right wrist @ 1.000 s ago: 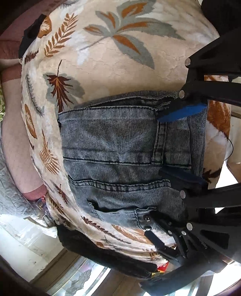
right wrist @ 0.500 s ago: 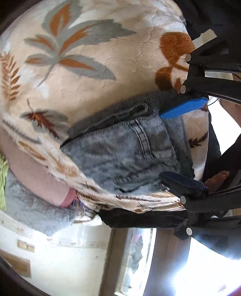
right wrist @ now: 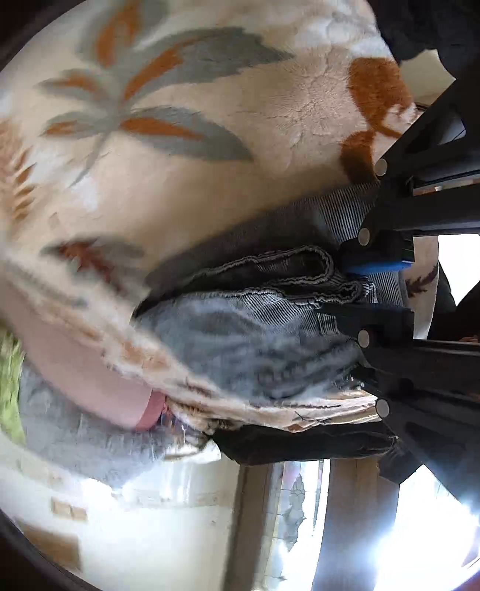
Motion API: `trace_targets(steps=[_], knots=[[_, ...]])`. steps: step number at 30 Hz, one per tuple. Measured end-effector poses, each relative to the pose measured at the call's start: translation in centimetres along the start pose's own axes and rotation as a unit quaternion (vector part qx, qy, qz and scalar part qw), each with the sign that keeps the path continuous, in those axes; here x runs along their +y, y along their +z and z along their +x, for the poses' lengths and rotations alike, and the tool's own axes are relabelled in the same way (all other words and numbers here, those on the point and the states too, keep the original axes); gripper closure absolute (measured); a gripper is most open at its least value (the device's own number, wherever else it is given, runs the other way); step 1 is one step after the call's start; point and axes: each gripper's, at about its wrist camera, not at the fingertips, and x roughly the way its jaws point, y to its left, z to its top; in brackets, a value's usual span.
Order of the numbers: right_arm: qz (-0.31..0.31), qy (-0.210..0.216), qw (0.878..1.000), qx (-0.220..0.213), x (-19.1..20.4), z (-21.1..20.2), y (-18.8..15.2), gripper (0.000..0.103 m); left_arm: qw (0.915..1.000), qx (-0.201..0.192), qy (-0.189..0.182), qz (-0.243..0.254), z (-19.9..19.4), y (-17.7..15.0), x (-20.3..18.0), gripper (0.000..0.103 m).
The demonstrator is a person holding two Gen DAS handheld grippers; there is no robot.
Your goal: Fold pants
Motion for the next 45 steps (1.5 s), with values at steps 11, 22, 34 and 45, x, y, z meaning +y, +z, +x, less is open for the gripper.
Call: trace_targets(steps=[11, 22, 34, 45], knots=[[-0.053, -0.071, 0.995, -0.036, -1.2, 0.1, -3.1, 0.090, 0.9951, -0.095, 0.026, 0.010, -4.3, 1.6, -0.6, 0.005], [-0.106, -0.108, 0.985, -0.085, 1.5, -4.3, -2.4, 0.071, 0.9947, -0.013, 0.062, 0.081, -0.1, 0.0, -2.5, 0.003], [-0.110, -0.083, 0.990, 0.016, 1.1, 3.1, 2.6, 0.051, 0.9963, -0.017, 0.046, 0.070, -0.3, -0.3, -2.1, 0.004], [-0.188, -0.182, 0.964, 0.053, 5.0, 8.5, 6.7, 0.040, 0.9999, 0.005, -0.015, 0.006, -0.5, 0.2, -0.5, 0.004]])
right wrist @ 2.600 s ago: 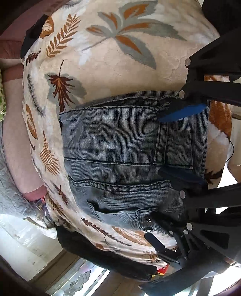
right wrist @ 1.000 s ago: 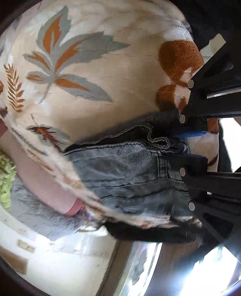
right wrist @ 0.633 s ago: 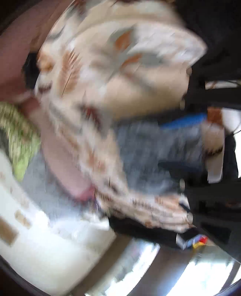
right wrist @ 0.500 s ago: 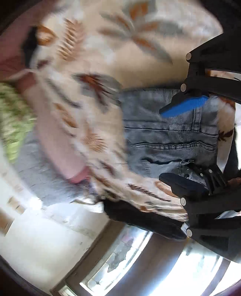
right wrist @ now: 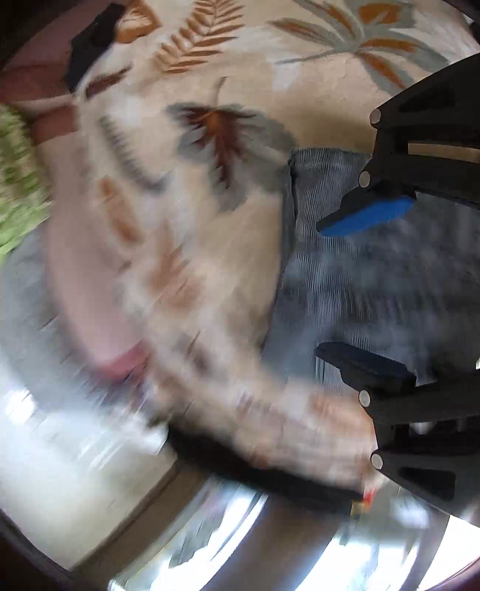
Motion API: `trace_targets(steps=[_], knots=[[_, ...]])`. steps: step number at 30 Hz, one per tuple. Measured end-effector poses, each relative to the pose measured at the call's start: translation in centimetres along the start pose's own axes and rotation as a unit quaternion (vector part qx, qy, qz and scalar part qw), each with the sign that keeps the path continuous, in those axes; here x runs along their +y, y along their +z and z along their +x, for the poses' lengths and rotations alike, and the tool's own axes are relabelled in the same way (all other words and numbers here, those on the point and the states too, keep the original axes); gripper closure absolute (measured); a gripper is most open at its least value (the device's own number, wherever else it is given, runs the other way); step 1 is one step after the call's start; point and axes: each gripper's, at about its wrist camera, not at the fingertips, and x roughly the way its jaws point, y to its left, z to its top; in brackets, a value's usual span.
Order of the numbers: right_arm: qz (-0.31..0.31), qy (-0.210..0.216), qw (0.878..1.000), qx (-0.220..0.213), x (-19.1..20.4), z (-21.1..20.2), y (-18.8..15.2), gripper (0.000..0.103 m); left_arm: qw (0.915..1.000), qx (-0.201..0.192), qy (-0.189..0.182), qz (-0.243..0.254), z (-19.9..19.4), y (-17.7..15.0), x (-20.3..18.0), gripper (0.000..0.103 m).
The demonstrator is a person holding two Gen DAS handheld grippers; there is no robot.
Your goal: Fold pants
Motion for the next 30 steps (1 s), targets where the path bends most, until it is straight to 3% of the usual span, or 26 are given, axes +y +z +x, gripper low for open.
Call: trace_targets(steps=[2, 5, 8, 10, 15, 18, 19, 20, 21, 22, 26, 27, 28, 29, 30], knots=[[0.011, 0.020, 1.000, -0.020, -0.8, -0.1, -0.5, 0.041, 0.9986, -0.031, -0.027, -0.033, -1.6, 0.4, 1.3, 0.004], [-0.016, -0.020, 1.000, -0.012, 1.1, -2.3, 0.0, 0.041, 0.9942, -0.045, -0.046, -0.085, -2.4, 0.7, 3.5, 0.004], [-0.089, -0.040, 0.995, -0.034, 5.5, -4.2, 1.6, 0.039, 0.9842, 0.007, -0.099, -0.146, -0.6, 0.8, 5.1, 0.004], [-0.148, -0.039, 0.988, -0.031, 9.8, -3.8, 3.2, 0.028, 0.9758, 0.041, -0.130, -0.170, 0.7, 0.4, 5.3, 0.004], [-0.269, -0.074, 0.959, 0.050, 19.3, 2.3, 6.4, 0.024, 0.9737, 0.050, -0.155, -0.159, 1.3, 0.4, 4.3, 0.004], [-0.287, -0.091, 0.945, 0.128, 21.2, 6.9, 6.9, 0.024, 0.9722, 0.056, -0.161, -0.161, 1.8, 0.4, 4.3, 0.005], [-0.295, -0.115, 0.936, 0.152, 21.3, 8.8, 6.9, 0.032, 0.9731, 0.055, -0.160, -0.156, 1.8, 0.5, 4.1, 0.004], [-0.291, -0.128, 0.934, 0.164, 20.8, 9.6, 7.0, 0.071, 0.9741, 0.055, -0.158, -0.152, 1.9, 0.6, 4.0, 0.005], [-0.266, -0.125, 0.940, 0.175, 19.9, 10.2, 7.4, 0.080, 0.9755, 0.055, -0.155, -0.146, 2.0, 0.6, 3.8, 0.005], [-0.228, -0.103, 0.954, 0.165, 18.7, 9.9, 8.1, 0.079, 0.9774, 0.054, -0.150, -0.139, 1.9, 0.6, 3.4, 0.005], [-0.112, -0.036, 0.987, 0.109, 14.7, 7.7, 8.5, 0.077, 0.9830, 0.053, -0.135, -0.112, 2.1, 0.5, 2.5, 0.005], [-0.083, -0.023, 0.992, 0.096, 13.6, 7.1, 8.4, 0.074, 0.9834, 0.054, -0.135, -0.108, 2.1, 0.5, 2.2, 0.005], [-0.052, -0.023, 0.995, 0.076, 12.4, 6.4, 8.3, 0.057, 0.9838, 0.055, -0.135, -0.105, 2.2, 0.5, 2.0, 0.005], [-0.044, -0.032, 0.997, 0.049, 11.7, 5.4, 8.3, 0.048, 0.9844, 0.054, -0.133, -0.101, 2.1, 0.4, 2.0, 0.005], [-0.050, -0.043, 0.998, 0.020, 11.4, 4.4, 8.2, 0.048, 0.9851, 0.054, -0.131, -0.097, 2.1, 0.6, 1.8, 0.005]])
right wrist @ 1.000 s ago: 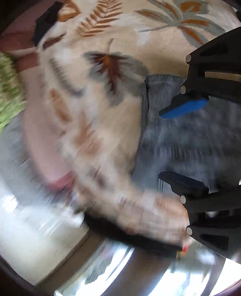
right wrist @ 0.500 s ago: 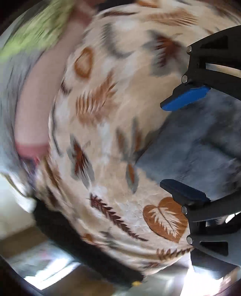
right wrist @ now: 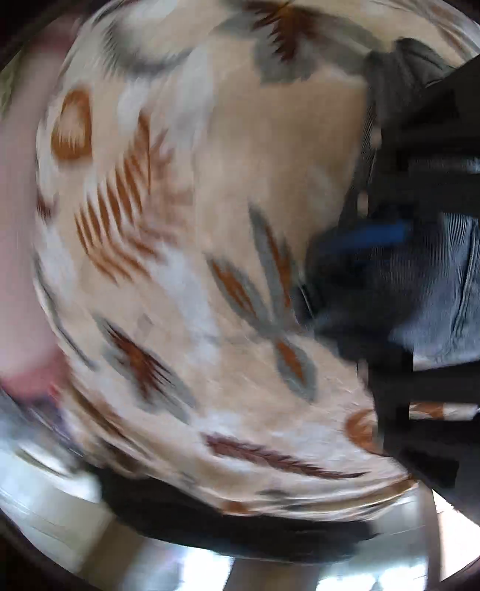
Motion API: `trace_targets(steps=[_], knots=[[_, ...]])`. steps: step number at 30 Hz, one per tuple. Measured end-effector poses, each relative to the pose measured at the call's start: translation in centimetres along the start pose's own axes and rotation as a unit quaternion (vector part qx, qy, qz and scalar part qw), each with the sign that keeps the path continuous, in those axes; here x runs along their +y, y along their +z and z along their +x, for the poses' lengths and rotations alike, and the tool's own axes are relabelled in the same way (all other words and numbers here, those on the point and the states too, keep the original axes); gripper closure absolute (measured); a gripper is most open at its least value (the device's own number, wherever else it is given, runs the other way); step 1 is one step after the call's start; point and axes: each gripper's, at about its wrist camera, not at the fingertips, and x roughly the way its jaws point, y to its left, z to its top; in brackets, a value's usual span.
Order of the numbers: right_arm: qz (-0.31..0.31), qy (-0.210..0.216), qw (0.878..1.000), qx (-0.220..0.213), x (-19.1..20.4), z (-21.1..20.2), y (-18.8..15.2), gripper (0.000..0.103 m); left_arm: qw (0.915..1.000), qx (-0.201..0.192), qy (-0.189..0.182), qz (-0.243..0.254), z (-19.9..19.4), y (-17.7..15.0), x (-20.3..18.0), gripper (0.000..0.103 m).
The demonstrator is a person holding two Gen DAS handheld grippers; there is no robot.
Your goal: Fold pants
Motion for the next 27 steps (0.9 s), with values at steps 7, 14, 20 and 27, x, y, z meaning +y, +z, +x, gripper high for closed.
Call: trace_targets(steps=[7, 14, 20, 27], knots=[[-0.030, 0.044, 0.996, -0.065, -2.9, -7.2, -4.4, 0.047, 1.0000, -0.006, 0.002, 0.001, 0.0, -0.3, -0.3, 0.005], [-0.064, 0.008, 0.996, -0.061, -6.1, -6.1, -9.1, 0.041, 0.9998, -0.019, 0.001, -0.003, -1.1, -1.3, 0.0, 0.004], [-0.061, 0.007, 0.991, -0.120, -7.0, -9.1, -11.9, 0.025, 0.9985, -0.051, 0.005, -0.018, -2.8, -1.4, 1.0, 0.004], [-0.036, -0.002, 0.995, -0.094, -9.6, -7.9, -13.5, 0.024, 0.9981, -0.052, 0.028, -0.015, -2.5, -1.3, 1.1, 0.004]])
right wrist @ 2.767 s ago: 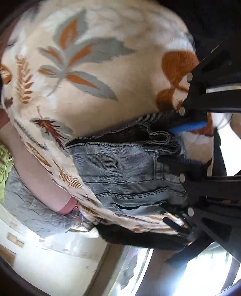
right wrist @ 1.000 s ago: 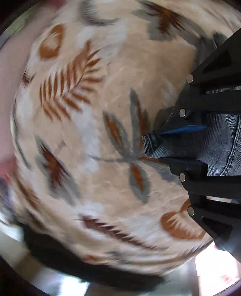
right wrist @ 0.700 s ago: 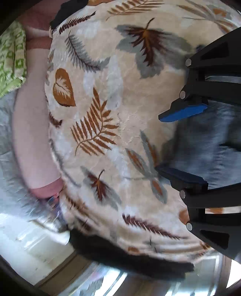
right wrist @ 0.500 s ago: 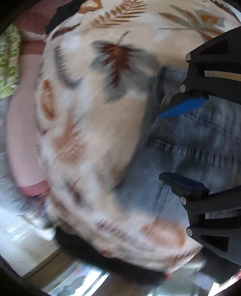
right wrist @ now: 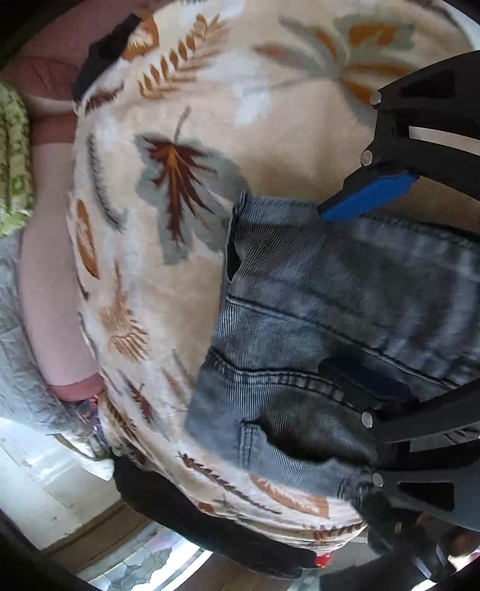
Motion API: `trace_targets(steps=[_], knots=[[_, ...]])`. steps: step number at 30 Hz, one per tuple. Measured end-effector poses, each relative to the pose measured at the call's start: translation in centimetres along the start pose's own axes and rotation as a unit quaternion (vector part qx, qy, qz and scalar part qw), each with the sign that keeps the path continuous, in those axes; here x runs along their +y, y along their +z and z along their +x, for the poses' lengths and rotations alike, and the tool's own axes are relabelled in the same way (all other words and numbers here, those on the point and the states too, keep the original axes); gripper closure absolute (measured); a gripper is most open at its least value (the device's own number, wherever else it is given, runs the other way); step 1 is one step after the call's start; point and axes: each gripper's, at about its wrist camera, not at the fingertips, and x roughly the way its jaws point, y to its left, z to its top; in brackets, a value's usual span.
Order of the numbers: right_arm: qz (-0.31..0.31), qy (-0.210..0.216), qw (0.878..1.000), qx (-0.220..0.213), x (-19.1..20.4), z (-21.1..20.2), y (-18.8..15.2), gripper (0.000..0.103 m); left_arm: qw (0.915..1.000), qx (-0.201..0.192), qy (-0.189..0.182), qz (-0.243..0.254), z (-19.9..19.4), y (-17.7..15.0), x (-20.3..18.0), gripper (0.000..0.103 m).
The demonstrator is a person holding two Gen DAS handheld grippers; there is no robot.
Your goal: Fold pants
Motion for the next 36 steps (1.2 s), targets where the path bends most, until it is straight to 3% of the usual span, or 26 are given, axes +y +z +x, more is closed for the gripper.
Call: trace_targets(steps=[5, 7, 9, 12, 17, 19, 20, 22, 25, 27, 31, 34, 36], knots=[[-0.018, 0.008, 0.998, -0.062, 0.8, -4.6, -3.1, 0.024, 0.9998, -0.011, 0.011, 0.011, -0.3, 0.0, -0.3, 0.004], [-0.037, -0.010, 0.998, -0.045, 0.9, -3.1, -4.9, 0.020, 0.9998, -0.010, 0.012, 0.011, -0.2, 0.1, -0.3, 0.004], [-0.049, -0.030, 0.998, 0.026, 0.5, 0.7, -6.4, 0.016, 0.9998, -0.006, 0.014, 0.009, -0.1, 0.1, -0.3, 0.004], [0.003, -0.013, 1.000, 0.017, -0.4, 0.4, -6.0, 0.010, 0.9998, -0.004, 0.014, 0.010, -0.1, 0.1, -0.3, 0.004], [-0.028, -0.016, 0.999, -0.044, 1.4, -2.6, -5.9, 0.010, 0.9996, -0.016, 0.020, 0.009, -0.6, 0.3, 0.0, 0.004], [-0.049, -0.031, 0.998, -0.025, 1.6, -1.2, -6.5, 0.008, 0.9997, -0.014, 0.021, 0.008, -0.5, 0.4, 0.0, 0.004], [-0.057, -0.041, 0.997, 0.024, 1.3, 1.1, -7.0, 0.007, 0.9997, -0.012, 0.022, 0.008, -0.4, 0.4, 0.0, 0.004], [-0.022, -0.024, 0.999, 0.013, 0.2, 1.2, -7.0, 0.001, 0.9996, -0.008, 0.024, 0.010, -0.3, 0.3, -0.1, 0.004], [-0.014, -0.018, 1.000, 0.006, 0.1, 0.0, -6.2, 0.001, 0.9993, -0.011, 0.032, 0.017, -0.4, 0.3, -0.1, 0.004], [0.002, 0.009, 1.000, 0.002, -0.6, -1.0, -5.8, 0.001, 0.9995, -0.013, 0.027, 0.010, -0.6, 0.5, 0.1, 0.004], [0.089, 0.064, 0.994, -0.003, -4.5, -2.3, -4.8, 0.001, 0.9998, -0.004, -0.007, -0.021, -0.9, 1.4, 1.1, 0.004], [0.157, 0.130, 0.979, 0.015, -8.1, -2.1, -3.6, 0.001, 0.9969, 0.014, -0.051, -0.058, -0.7, 2.8, 1.7, 0.004], [0.171, 0.145, 0.974, 0.022, -9.2, -1.2, -2.3, 0.001, 0.9950, 0.029, -0.069, -0.067, -0.2, 3.6, 1.6, 0.004]])
